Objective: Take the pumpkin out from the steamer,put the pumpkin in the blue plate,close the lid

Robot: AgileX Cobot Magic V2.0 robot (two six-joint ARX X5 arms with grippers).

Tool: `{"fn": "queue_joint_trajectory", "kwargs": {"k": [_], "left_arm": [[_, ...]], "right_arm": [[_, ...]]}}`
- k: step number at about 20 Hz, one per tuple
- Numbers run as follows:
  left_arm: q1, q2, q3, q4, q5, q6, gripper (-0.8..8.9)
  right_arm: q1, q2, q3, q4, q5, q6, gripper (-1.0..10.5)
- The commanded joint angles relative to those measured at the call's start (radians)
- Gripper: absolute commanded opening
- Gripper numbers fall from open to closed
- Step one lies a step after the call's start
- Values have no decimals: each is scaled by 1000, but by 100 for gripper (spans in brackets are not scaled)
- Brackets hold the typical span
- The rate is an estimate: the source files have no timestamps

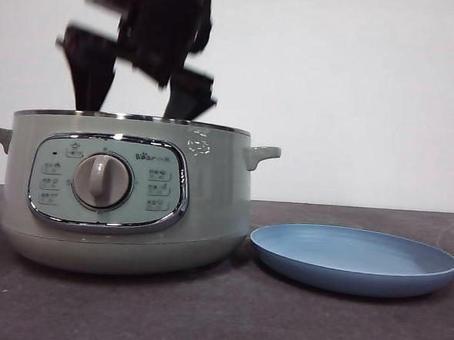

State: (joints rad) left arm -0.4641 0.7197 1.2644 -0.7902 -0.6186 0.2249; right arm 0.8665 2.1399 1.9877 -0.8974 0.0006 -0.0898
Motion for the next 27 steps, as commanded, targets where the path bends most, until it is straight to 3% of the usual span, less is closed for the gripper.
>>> {"fn": "queue_joint_trajectory", "kwargs": {"k": [1, 5, 6, 7, 8, 12, 19, 23, 27], "left_arm": [[-2, -11, 19, 33, -10, 16, -9], [-2, -11, 19, 25, -10, 16, -9], [-2, -11, 19, 25, -10, 15, -9], [-2, -11, 19, 25, -10, 15, -9], [-2, -11, 19, 25, -10, 15, -9], [-2, -9, 19, 26, 2, 11, -9], [-2, 78, 19, 140, 258, 4, -8], [-2, 157, 19, 203, 394, 3, -8], [-2, 219, 19, 254, 497, -13, -8]], "right_arm": [[0, 66, -2, -2, 1, -9, 567], [1, 89, -2, 3, 2, -8, 557], [1, 89, -2, 3, 6, -2, 406], [0, 86, -2, -2, 6, -2, 79], [0, 79, -2, -2, 7, -2, 0], [0, -34, -2, -23, 6, -2, -1], [-112, -461, -2, -319, 6, -9, 0], [-242, -620, -2, -446, 30, 74, -2], [-332, -710, -70, -476, 170, 167, -2]]}}
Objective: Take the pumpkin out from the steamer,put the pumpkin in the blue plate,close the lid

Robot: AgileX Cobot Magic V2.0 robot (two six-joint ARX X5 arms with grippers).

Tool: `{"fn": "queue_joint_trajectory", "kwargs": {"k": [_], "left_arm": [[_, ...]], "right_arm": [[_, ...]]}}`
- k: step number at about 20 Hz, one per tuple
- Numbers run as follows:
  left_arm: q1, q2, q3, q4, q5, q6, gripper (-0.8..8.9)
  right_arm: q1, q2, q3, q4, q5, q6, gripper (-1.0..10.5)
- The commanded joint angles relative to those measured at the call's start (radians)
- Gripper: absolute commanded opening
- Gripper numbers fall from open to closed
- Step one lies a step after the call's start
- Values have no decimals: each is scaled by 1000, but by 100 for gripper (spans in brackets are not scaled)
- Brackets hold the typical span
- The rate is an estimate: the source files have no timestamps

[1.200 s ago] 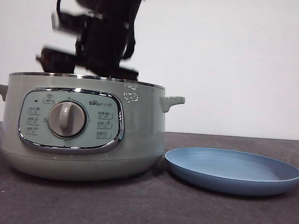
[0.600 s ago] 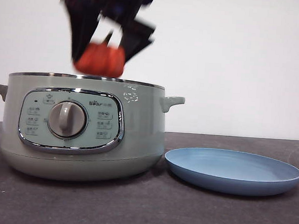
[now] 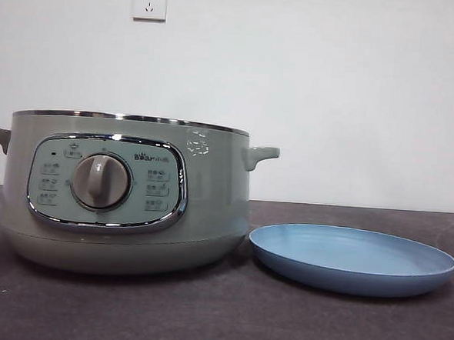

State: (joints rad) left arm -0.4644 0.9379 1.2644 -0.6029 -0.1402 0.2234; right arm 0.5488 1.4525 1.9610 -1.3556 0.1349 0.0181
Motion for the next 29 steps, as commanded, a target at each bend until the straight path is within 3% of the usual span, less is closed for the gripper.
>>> {"fn": "queue_joint_trajectory", "kwargs": {"k": [1, 4, 6, 10, 15, 23, 24, 26, 29], "left_arm": [[-2, 8, 19, 72, 39, -15, -8], [-2, 24, 19, 80, 97, -18, -8], [-2, 28, 19, 87, 97, -18, -8], [-2, 28, 19, 94, 97, -18, -8], [-2, 28, 19, 93, 97, -18, -8], [-1, 29, 19, 94, 95, -18, -8], [-1, 29, 19, 94, 95, -18, -8], [-1, 29, 19, 94, 95, -18, -8], [-1, 29, 19, 93, 95, -18, -8]], "right_arm": [[-26, -49, -84, -18, 79, 91, -2], [-32, -137, -258, -16, 236, 179, -2], [-31, -188, -398, 28, 272, 217, -2], [-31, -248, -697, 287, 253, 218, -1], [-32, -175, -949, 718, -4, 174, 0], [-32, 141, -957, 840, -8, 145, 11], [-31, 164, -957, 845, -18, 145, 47], [-32, 192, -957, 854, -63, 146, 220], [-32, 197, -957, 853, -57, 149, 483]]}}
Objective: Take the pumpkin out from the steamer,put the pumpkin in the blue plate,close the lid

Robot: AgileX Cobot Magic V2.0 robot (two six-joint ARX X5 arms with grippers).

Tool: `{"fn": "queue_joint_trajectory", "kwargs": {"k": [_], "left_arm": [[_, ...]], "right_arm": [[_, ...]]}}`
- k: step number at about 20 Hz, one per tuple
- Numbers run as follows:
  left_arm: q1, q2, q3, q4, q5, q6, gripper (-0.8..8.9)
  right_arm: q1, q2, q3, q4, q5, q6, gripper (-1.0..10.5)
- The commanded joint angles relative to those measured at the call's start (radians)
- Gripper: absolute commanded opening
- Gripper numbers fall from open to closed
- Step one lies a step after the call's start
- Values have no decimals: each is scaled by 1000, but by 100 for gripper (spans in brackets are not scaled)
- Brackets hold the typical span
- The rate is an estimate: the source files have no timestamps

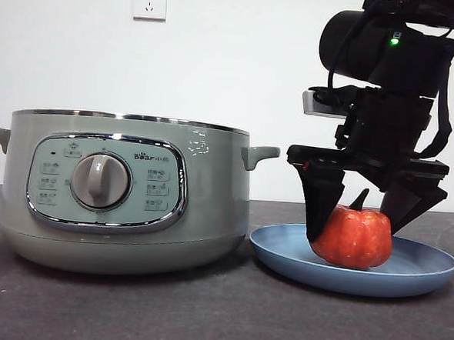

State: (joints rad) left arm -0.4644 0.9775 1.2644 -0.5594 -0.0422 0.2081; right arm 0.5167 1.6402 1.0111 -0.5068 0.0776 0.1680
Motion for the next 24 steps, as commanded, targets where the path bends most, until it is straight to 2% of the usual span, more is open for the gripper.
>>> {"fn": "queue_joint_trajectory", "kwargs": {"k": [1, 2, 8, 11, 14, 21, 24], "left_arm": [[-1, -11, 19, 50, -3, -2, -8], [-1, -11, 19, 50, -3, -2, -8], [-1, -2, 19, 3, -3, -2, -8], [-1, 18, 17, -24, 4, -7, -9], [1, 54, 8, -25, 81, -37, -9], [0, 122, -209, 202, 103, -135, -9], [-1, 122, -254, 257, 103, -138, -9]], "right_arm": [[0, 10, -7, 3, 1, -1, 543], [0, 10, -7, 0, 1, -1, 578], [0, 5, -6, 5, -1, -1, 571], [0, -60, -6, 1, -1, -1, 567], [0, -182, -6, 1, -1, 1, 567], [-1, -538, -6, 1, 8, 3, 566], [-1, -647, -6, 0, 11, 12, 565]]}}
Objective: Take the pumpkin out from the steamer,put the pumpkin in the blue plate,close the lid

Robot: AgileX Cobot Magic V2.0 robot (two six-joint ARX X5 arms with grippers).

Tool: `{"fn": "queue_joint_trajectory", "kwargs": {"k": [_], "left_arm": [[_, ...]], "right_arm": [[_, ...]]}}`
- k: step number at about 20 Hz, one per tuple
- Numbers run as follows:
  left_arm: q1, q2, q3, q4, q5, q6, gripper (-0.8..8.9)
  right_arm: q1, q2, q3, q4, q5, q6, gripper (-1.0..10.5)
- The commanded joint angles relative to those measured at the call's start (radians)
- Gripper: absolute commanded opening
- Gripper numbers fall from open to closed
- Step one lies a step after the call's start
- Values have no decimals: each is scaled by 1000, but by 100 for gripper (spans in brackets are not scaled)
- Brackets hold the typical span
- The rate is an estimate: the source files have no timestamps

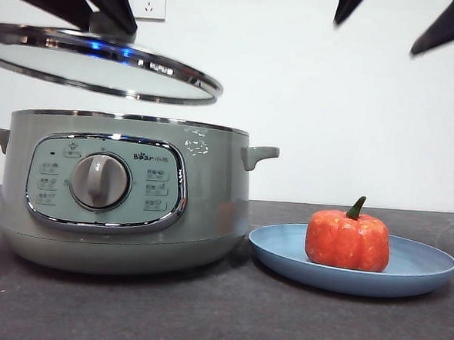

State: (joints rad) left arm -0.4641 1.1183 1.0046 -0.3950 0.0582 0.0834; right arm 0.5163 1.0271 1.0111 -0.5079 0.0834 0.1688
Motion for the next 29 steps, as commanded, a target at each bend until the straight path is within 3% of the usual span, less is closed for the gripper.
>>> {"fn": "queue_joint_trajectory", "kwargs": {"k": [1, 7, 17, 21, 29], "left_arm": [[-2, -19, -8, 111, 2, -13, -9], [-2, 50, -16, 149, 28, -32, -9], [-3, 175, -16, 169, 56, -32, -9], [-3, 207, -16, 163, 111, -32, -8], [-8, 210, -16, 138, 98, -28, 1]], "right_arm": [[0, -66, -6, 2, 5, 19, 565], [0, -156, -6, -2, 5, 25, 565], [0, -159, -6, -47, 5, 25, 565], [0, -159, -6, -47, 5, 25, 565], [0, -159, -6, -47, 5, 25, 564]]}}
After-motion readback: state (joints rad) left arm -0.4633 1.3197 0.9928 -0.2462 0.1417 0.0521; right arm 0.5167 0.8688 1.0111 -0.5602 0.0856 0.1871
